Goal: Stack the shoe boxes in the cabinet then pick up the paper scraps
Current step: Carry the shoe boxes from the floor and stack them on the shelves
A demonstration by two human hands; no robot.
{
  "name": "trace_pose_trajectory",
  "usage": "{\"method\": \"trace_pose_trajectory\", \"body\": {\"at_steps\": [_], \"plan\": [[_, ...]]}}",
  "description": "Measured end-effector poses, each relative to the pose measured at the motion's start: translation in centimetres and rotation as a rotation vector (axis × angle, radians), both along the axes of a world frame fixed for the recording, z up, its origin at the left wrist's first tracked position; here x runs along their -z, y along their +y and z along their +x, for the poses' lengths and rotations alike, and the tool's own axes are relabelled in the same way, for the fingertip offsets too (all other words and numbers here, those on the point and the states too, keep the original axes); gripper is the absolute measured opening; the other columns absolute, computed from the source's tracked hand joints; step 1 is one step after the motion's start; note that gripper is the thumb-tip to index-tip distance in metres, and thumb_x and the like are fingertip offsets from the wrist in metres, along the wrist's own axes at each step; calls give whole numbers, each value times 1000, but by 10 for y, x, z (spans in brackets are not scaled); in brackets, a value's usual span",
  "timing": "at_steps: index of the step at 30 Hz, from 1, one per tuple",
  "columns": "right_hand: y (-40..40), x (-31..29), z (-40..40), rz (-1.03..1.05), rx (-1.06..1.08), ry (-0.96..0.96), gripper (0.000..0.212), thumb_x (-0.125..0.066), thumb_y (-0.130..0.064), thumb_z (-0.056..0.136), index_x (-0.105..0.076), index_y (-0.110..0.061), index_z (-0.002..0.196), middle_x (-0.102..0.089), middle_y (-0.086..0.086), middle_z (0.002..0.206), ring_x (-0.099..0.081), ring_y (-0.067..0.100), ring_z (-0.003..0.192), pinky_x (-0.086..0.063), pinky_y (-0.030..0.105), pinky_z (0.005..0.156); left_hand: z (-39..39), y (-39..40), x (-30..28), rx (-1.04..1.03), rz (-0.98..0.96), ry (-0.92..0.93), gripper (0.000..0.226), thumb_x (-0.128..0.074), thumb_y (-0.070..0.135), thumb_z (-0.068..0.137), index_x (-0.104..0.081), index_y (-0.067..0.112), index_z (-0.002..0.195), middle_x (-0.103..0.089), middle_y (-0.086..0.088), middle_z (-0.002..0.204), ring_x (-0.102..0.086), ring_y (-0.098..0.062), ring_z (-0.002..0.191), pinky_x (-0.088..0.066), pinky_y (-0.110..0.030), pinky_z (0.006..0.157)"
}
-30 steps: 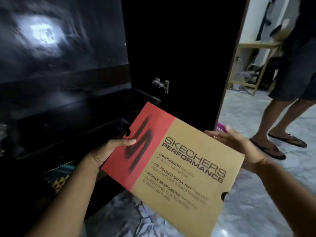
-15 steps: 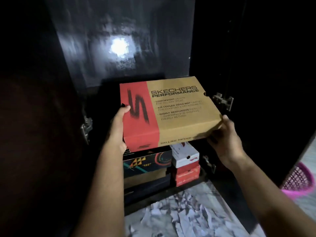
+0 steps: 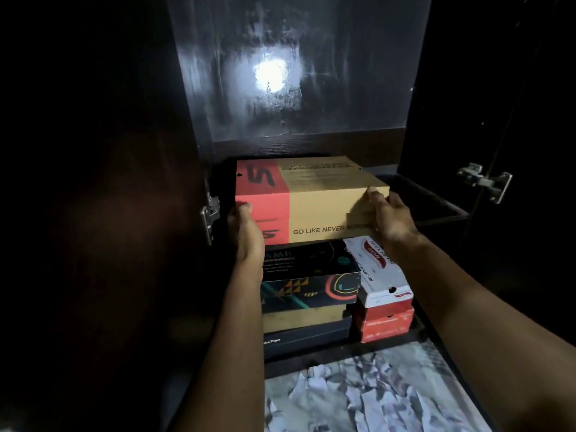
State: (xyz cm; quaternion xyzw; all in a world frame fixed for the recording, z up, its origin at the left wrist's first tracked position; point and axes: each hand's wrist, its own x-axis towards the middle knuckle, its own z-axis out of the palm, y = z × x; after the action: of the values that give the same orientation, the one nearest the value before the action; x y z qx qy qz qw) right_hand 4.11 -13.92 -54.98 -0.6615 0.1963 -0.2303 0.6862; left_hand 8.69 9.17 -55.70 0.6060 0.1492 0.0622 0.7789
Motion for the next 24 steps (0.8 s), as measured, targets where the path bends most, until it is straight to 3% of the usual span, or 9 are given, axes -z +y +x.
{"method": "trace_pose_trajectory", "body": {"at_steps": [3, 6, 12, 15, 17, 19, 22, 24], "plan": [[4, 1, 21, -82, -2, 55, 48, -56, -54, 99, -53, -22, 136, -64, 14, 133, -64, 35, 117, -52, 51, 106, -4, -4, 7, -86, 57, -6, 57, -42, 48, 104, -44, 13, 150, -47, -16, 153, -46, -34, 139, -35, -47, 117], [8, 4, 38, -92, -12, 59, 55, -56, -58, 96, -54, -20, 135, -64, 14, 133, -63, 36, 117, -52, 52, 106, 1, 1, 13, -144, 144, -21, 62, -41, 48, 105, -33, 13, 157, -39, -18, 159, -39, -37, 146, -32, -48, 120], [10, 5, 46, -32, -35, 53, 49, -57, -49, 101, -59, -12, 134, -65, 10, 123, -62, 28, 113, -52, 45, 105, 7, 0, 16, -187, 157, -32, 68, -50, 44, 102, -27, 13, 159, -33, -15, 163, -33, -35, 150, -28, -47, 123], [4, 11, 24, -121, 24, 13, 45, -59, -48, 94, -67, -16, 125, -70, 7, 122, -65, 26, 115, -51, 39, 101, -9, -5, 21, -170, 155, -21, 73, -52, 44, 101, -22, 17, 162, -27, -14, 166, -28, -33, 152, -25, -45, 124], [0, 18, -6, -151, 53, -44, 29, -60, -48, 88, -71, -28, 105, -73, 3, 117, -66, 24, 116, -52, 43, 105, -23, -10, 27, -199, 162, -51, 72, -55, 44, 98, -28, 19, 160, -31, -15, 163, -33, -33, 149, -28, -44, 122], [-7, 29, -42, -184, 46, -63, 11, -60, -34, 95, -70, -30, 97, -74, 1, 113, -67, 21, 116, -53, 43, 106, -40, -21, 30, -253, 171, -110, 70, -59, 42, 93, -38, 16, 154, -38, -16, 154, -42, -36, 142, -35, -43, 118], [-20, 46, -102, -196, 22, -48, 18, -54, -17, 104, -69, -26, 98, -75, 5, 113, -69, 24, 114, -56, 43, 102, -71, -50, 33, -262, 112, -189, 67, -53, 46, 78, -57, 14, 136, -54, -13, 138, -53, -27, 126, -42, -35, 108], [-32, 58, -148, -235, 12, -37, 22, -51, -14, 105, -69, -27, 100, -75, 2, 108, -71, 21, 107, -56, 37, 96, -96, -83, 40, -115, 76, -275, 51, -54, 41, 75, -65, 12, 116, -66, -7, 118, -60, -19, 106, -46, -28, 93]]}}
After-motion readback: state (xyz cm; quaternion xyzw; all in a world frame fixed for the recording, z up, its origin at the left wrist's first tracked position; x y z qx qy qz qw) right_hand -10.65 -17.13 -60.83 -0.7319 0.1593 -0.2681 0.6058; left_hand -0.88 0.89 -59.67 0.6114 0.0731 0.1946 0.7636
